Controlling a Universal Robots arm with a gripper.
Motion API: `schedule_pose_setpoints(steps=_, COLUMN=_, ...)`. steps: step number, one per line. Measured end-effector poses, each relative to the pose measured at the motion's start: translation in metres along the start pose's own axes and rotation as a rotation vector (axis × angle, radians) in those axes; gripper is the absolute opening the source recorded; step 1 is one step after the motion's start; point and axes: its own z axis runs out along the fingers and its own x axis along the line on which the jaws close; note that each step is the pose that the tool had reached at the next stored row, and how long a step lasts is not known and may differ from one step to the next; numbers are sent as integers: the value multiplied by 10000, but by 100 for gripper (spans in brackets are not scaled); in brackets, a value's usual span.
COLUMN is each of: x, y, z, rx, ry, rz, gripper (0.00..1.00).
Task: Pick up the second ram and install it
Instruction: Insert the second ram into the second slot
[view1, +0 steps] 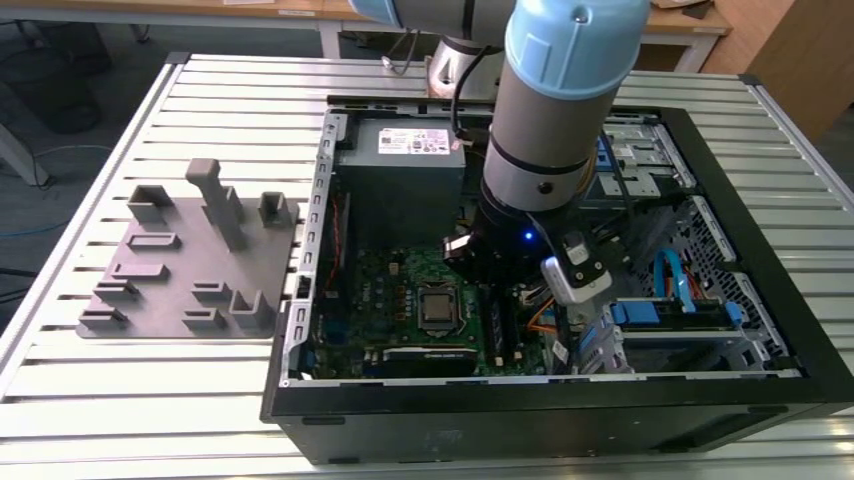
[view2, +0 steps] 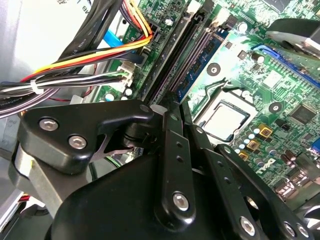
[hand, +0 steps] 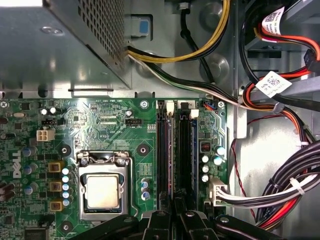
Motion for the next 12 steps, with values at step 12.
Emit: schedule_pose_setpoints(steps=12, x=3, y=19, z=43, rx=2, ry=1, rz=-2, gripper=14)
